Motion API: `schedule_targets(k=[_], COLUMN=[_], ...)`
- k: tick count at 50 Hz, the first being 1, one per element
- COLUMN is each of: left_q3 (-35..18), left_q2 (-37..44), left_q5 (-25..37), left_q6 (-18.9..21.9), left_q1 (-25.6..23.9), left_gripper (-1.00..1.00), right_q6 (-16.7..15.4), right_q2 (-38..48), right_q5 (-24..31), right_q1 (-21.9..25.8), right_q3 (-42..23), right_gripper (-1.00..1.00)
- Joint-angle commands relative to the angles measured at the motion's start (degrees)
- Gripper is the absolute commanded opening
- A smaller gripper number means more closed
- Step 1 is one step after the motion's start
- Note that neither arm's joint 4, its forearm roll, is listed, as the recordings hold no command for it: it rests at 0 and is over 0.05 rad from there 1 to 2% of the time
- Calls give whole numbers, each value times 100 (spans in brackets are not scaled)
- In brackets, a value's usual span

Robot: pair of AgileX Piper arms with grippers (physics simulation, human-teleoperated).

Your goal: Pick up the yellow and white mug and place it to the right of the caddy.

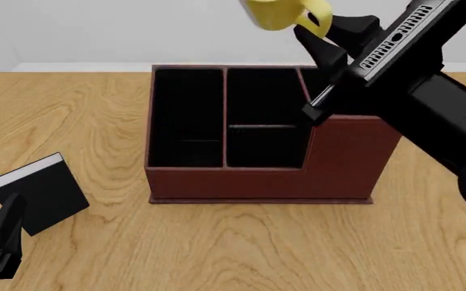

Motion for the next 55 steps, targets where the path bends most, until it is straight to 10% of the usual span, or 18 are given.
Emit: schedule_targets(k=[1,55], left_q3=[0,0], left_q2=[0,0], left_q5=[0,0], left_q6=[0,0], left_q1=[0,0], left_gripper=[100,100], right_q6=[8,45], right_q2=[-382,-2426], right_q5=[112,1402], right_q1=[-305,-1747], right_q3=[117,510], right_gripper=[-100,-100])
